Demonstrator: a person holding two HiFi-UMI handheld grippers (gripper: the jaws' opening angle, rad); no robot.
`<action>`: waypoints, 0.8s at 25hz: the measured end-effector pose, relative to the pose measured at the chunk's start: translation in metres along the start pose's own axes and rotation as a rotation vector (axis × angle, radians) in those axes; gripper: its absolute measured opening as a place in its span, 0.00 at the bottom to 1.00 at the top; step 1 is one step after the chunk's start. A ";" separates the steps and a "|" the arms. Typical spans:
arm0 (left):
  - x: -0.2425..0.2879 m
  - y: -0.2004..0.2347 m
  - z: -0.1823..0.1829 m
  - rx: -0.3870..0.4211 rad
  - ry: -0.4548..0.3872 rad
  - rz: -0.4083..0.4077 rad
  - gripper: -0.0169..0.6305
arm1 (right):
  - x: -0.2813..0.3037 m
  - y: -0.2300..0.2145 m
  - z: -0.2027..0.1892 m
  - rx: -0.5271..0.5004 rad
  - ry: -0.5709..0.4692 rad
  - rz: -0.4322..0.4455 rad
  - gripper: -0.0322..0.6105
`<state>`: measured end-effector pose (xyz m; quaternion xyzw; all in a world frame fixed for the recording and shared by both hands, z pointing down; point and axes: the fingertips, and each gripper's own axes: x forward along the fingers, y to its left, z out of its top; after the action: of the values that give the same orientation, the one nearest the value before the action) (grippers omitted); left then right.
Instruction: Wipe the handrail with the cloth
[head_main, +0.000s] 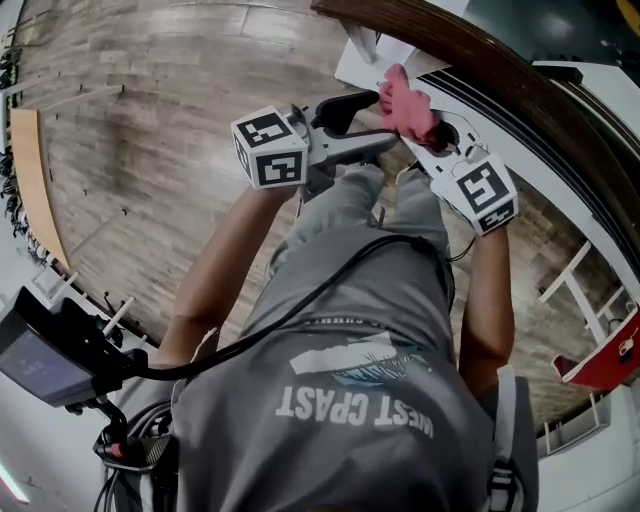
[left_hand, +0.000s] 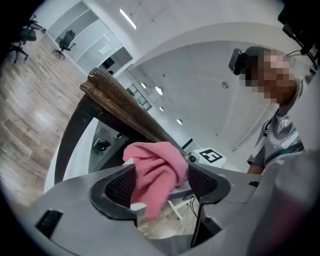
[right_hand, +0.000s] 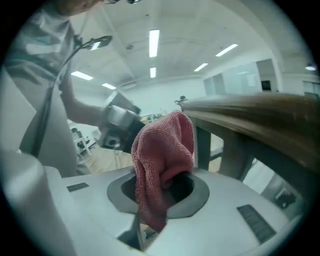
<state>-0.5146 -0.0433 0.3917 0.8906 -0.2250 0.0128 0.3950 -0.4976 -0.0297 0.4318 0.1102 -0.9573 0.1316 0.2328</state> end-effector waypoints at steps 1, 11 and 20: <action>0.002 -0.001 0.000 -0.002 0.000 -0.011 0.53 | -0.002 0.017 0.009 -0.064 -0.004 0.053 0.16; 0.006 -0.034 0.002 0.009 -0.015 -0.145 0.19 | -0.016 0.045 0.017 -0.079 0.090 0.087 0.16; 0.048 0.042 -0.040 0.121 -0.123 0.238 0.15 | -0.106 -0.012 -0.082 0.356 0.065 -0.422 0.17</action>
<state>-0.4827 -0.0579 0.4584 0.8790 -0.3514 0.0187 0.3217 -0.3683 0.0002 0.4544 0.3419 -0.8670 0.2499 0.2626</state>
